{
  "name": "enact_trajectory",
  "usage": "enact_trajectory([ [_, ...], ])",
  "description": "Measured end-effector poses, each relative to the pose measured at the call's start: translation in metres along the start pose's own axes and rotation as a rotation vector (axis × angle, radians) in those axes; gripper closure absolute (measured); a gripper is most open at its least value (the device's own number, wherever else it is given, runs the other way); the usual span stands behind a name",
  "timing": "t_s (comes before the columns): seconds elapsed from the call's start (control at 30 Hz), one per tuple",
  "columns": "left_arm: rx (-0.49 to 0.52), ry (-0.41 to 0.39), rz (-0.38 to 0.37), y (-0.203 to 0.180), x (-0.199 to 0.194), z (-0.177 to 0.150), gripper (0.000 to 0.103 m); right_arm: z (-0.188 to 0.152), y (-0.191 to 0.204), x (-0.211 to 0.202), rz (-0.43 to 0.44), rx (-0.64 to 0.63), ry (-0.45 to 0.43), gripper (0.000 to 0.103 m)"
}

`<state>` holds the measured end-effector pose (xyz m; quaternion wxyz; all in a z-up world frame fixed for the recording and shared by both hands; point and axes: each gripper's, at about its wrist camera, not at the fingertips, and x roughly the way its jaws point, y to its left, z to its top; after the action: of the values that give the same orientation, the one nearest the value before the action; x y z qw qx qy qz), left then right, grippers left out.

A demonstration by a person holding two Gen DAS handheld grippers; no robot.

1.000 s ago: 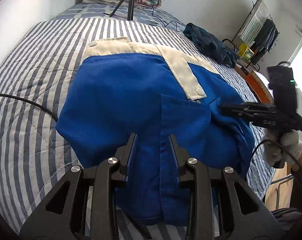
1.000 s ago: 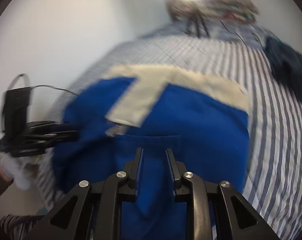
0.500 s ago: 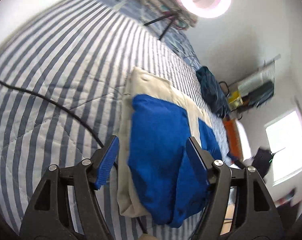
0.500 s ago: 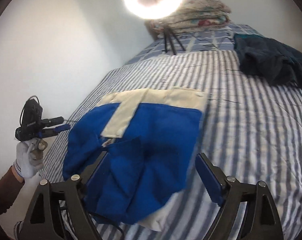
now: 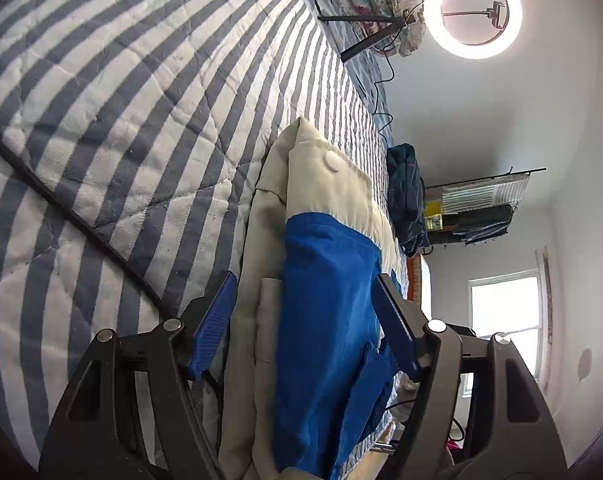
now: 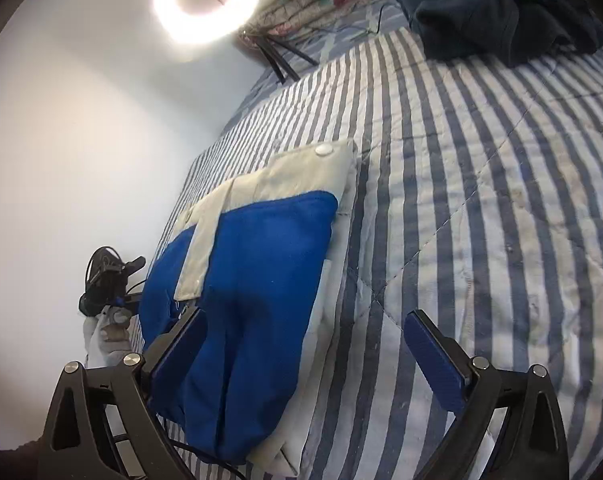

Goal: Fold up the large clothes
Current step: 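Slide both grippers under the bundle edges and close them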

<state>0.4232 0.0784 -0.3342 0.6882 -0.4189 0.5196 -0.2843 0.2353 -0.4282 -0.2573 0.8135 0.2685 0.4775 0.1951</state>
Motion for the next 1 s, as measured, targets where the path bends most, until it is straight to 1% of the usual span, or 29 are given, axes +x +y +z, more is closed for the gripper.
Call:
enact_trajectory([
  [0.13, 0.011, 0.033, 0.014, 0.003, 0.013, 0.002, 0.032, 0.001, -0.014, 0.014, 0.083, 0.05, 0.03, 0.004],
  [0.23, 0.028, 0.046, 0.004, 0.001, 0.02, 0.003, 0.032, 0.003, -0.016, 0.023, 0.135, 0.044, 0.032, 0.004],
  [0.3, 0.037, 0.063, -0.003, -0.002, 0.027, 0.005, 0.032, 0.006, -0.015, 0.03, 0.18, 0.041, 0.042, 0.008],
  [0.37, 0.06, 0.08, 0.007, -0.01, 0.034, 0.007, 0.032, 0.01, -0.014, 0.042, 0.226, 0.049, 0.07, 0.019],
  [0.43, 0.085, 0.095, 0.03, -0.016, 0.041, 0.01, 0.031, 0.014, -0.007, 0.055, 0.229, 0.025, 0.093, 0.023],
  [0.53, 0.116, 0.112, 0.062, -0.024, 0.05, 0.012, 0.032, 0.02, 0.004, 0.07, 0.224, -0.002, 0.107, 0.023],
  [0.63, 0.145, 0.111, 0.117, -0.033, 0.057, 0.012, 0.032, 0.024, 0.012, 0.078, 0.216, -0.002, 0.114, 0.024],
  [0.7, 0.155, 0.099, 0.147, -0.037, 0.06, 0.011, 0.039, 0.023, 0.016, 0.08, 0.195, -0.005, 0.12, 0.03],
  [0.77, 0.166, 0.085, 0.17, -0.039, 0.06, 0.008, 0.05, 0.022, 0.018, 0.081, 0.161, -0.002, 0.115, 0.044],
  [0.8, 0.171, 0.074, 0.177, -0.041, 0.06, 0.007, 0.052, 0.02, 0.02, 0.078, 0.153, 0.0, 0.11, 0.048],
  [0.83, 0.178, 0.063, 0.186, -0.044, 0.061, 0.006, 0.057, 0.019, 0.022, 0.075, 0.148, 0.004, 0.101, 0.053],
  [0.87, 0.186, 0.053, 0.193, -0.047, 0.061, 0.005, 0.061, 0.02, 0.026, 0.075, 0.144, 0.004, 0.094, 0.056],
  [0.9, 0.193, 0.041, 0.203, -0.051, 0.061, 0.003, 0.063, 0.02, 0.03, 0.073, 0.131, -0.006, 0.088, 0.058],
  [0.97, 0.21, 0.024, 0.227, -0.06, 0.061, 0.0, 0.07, 0.022, 0.043, 0.07, 0.089, -0.04, 0.079, 0.062],
  [1.0, 0.228, 0.014, 0.243, -0.067, 0.06, -0.002, 0.071, 0.025, 0.05, 0.068, 0.067, -0.055, 0.076, 0.063],
])
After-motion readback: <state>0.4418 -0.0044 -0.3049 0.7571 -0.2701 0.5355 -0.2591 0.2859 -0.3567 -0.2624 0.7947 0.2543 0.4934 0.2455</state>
